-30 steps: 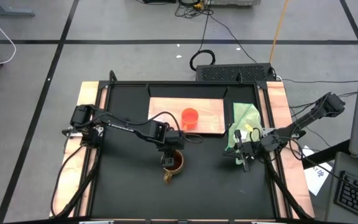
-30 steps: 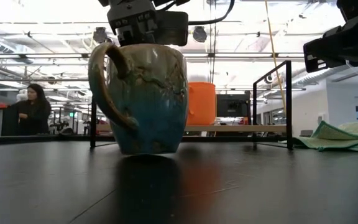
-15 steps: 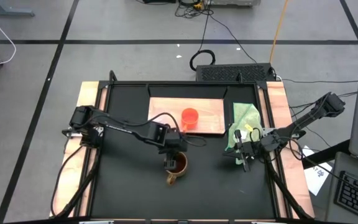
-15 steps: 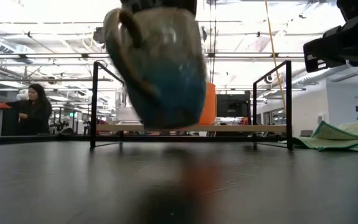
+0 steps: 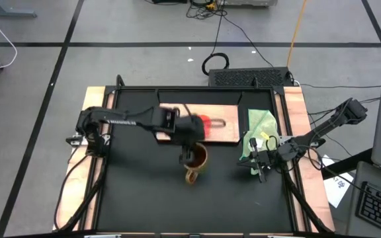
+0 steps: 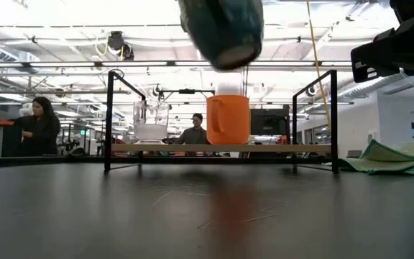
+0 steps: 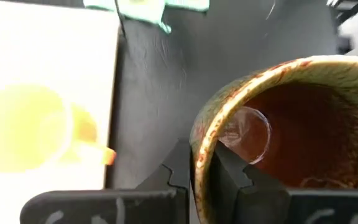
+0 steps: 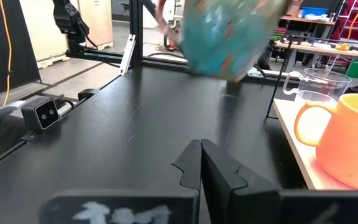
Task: Stack small to large cups/mugs on shelf
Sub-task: Put the brown mug on the shelf
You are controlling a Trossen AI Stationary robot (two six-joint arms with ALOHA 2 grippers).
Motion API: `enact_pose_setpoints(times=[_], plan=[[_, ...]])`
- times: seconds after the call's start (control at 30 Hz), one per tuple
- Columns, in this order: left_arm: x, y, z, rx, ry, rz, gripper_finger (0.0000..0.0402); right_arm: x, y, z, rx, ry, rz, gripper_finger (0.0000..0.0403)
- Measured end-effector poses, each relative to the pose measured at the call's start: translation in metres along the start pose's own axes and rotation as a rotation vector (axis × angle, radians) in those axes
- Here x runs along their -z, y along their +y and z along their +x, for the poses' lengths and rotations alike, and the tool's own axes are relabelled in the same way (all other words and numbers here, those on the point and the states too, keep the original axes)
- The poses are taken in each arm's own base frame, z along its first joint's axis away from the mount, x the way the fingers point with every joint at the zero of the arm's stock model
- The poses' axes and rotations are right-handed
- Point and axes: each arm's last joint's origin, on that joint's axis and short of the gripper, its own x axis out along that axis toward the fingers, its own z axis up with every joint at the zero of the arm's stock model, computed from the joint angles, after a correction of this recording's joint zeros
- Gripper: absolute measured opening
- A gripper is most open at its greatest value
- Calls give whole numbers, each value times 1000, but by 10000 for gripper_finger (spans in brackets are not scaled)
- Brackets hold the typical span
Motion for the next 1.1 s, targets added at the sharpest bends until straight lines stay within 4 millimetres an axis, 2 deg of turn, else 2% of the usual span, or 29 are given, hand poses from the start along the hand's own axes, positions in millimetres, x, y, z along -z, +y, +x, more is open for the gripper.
enact_pose_setpoints(times=[0.2, 0.33, 0.4, 0.57, 0.7, 0.87, 1.1], plan=[[-21, 38, -35, 40, -108, -23, 30, 0, 0, 0, 0, 1, 7, 0], [-29, 63, -50, 19, -93, -20, 30, 0, 0, 0, 0, 2, 5, 0], [-35, 72, -50, 0, -79, -16, 30, 0, 0, 0, 0, 2, 5, 0], [-53, 92, -36, 18, -80, -1, 30, 1, 0, 0, 0, 9, 2, 0], [-53, 119, -22, 63, -98, -26, 30, 1, 0, 0, 0, 11, -2, 0], [-53, 140, -25, -3, -118, -48, 30, 9, -1, -2, 0, 21, -3, 0], [-55, 147, -37, -7, -176, -41, 30, 1, -1, -4, 2, -101, 41, 0]])
